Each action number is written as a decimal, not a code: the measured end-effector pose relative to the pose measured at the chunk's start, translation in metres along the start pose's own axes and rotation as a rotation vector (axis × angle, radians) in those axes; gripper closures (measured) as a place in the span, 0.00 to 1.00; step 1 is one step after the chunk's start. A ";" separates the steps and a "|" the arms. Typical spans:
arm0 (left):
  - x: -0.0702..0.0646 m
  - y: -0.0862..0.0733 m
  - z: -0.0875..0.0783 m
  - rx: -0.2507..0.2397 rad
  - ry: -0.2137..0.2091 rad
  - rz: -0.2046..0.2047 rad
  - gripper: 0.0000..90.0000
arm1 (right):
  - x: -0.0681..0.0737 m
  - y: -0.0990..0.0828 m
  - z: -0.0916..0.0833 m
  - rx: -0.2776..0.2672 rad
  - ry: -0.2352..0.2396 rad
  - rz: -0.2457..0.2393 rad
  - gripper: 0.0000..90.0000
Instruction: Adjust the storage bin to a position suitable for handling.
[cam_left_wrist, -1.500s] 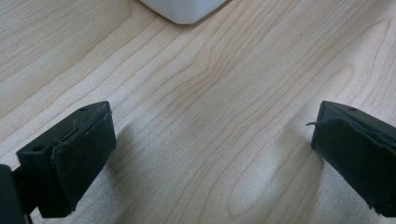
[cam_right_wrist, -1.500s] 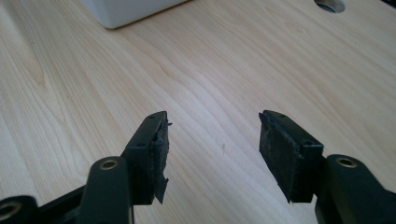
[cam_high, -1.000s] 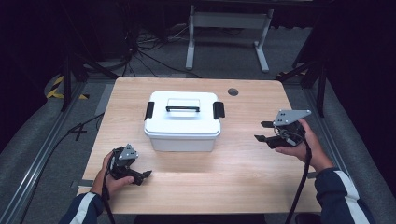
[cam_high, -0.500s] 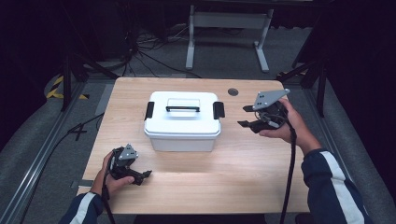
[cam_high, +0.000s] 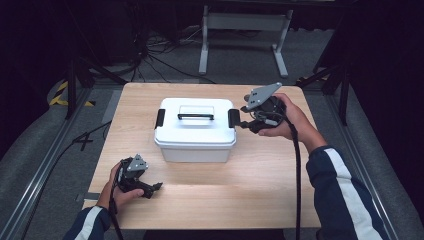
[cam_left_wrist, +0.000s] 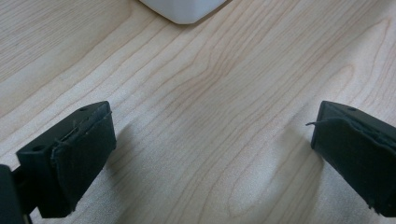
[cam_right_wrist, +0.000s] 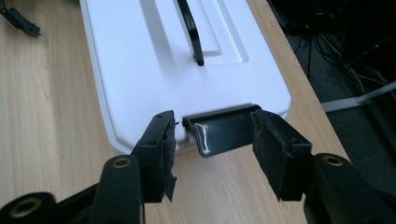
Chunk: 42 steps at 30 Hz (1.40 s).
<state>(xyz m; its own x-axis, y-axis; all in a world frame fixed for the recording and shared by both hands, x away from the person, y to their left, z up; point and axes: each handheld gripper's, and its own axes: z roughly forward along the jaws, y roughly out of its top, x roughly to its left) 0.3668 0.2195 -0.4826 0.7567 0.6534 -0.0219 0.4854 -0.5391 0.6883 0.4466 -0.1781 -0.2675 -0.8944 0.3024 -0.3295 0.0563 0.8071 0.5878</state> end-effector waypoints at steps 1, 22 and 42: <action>0.000 0.000 0.000 0.000 0.000 0.000 0.00 | -0.001 0.003 0.002 0.003 0.003 -0.007 0.56; 0.002 0.001 0.000 0.006 -0.008 0.019 0.00 | 0.003 0.066 0.060 0.089 0.078 -0.115 0.60; 0.002 0.001 0.000 0.005 -0.014 0.016 0.00 | 0.010 0.087 0.092 0.187 0.069 -0.196 0.92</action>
<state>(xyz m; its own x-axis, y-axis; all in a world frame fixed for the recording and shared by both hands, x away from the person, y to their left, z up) 0.3686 0.2202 -0.4822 0.7705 0.6371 -0.0211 0.4753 -0.5522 0.6849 0.4838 -0.0580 -0.2877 -0.9242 0.1010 -0.3684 -0.0457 0.9283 0.3691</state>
